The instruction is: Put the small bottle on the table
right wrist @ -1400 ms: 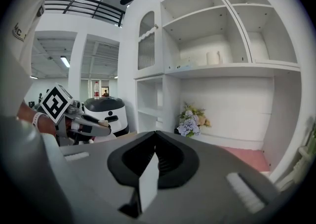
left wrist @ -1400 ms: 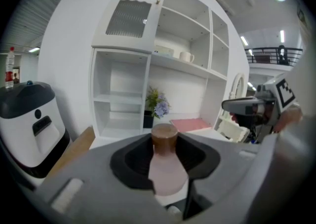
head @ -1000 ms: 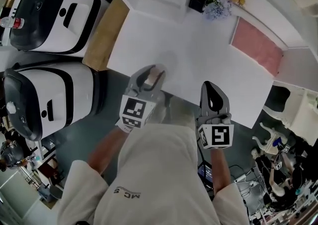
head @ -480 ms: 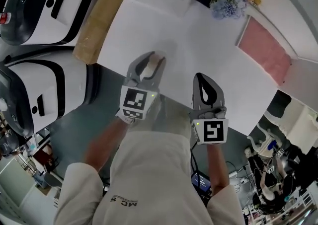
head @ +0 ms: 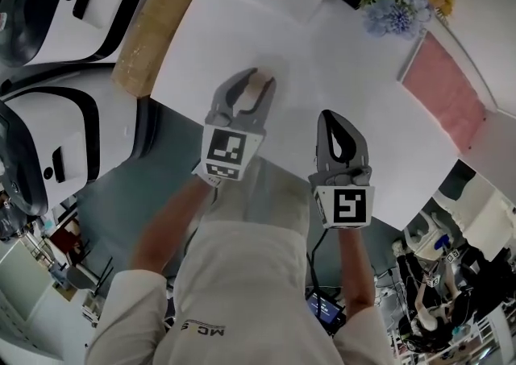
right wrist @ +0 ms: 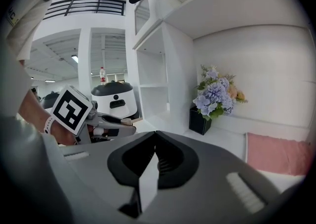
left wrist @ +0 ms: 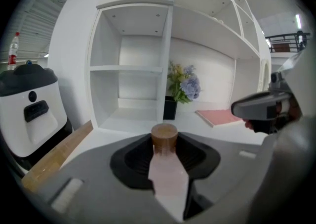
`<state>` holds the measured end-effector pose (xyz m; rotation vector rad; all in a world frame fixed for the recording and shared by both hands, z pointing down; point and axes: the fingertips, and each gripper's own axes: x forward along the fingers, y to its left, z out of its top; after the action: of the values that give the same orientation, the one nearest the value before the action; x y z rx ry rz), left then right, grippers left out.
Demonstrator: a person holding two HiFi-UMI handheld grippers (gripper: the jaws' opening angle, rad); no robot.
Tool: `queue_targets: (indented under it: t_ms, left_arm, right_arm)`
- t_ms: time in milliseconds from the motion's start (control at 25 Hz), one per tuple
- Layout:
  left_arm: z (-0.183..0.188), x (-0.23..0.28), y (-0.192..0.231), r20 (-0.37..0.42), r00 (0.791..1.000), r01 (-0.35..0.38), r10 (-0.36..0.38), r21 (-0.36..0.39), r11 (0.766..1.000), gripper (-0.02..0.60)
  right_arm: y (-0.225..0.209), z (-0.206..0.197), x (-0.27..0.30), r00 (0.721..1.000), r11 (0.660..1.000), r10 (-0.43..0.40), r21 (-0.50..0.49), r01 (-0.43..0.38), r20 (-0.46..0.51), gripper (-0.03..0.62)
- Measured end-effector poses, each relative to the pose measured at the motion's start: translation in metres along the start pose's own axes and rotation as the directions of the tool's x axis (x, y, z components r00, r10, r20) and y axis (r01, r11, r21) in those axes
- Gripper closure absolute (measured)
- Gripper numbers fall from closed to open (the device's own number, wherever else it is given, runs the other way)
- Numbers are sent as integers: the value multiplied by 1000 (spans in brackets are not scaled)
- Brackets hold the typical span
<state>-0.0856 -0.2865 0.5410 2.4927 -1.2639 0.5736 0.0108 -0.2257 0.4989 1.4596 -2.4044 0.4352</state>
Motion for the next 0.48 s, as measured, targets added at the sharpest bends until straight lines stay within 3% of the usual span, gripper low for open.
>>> queue_targets:
  t_ms: [480]
  left_arm:
    - [-18,49,14,16,1000,1,-2,12,1000,443]
  right_arm:
    - [-5,-25,25,1000,1000,18,17,-18,-20,594]
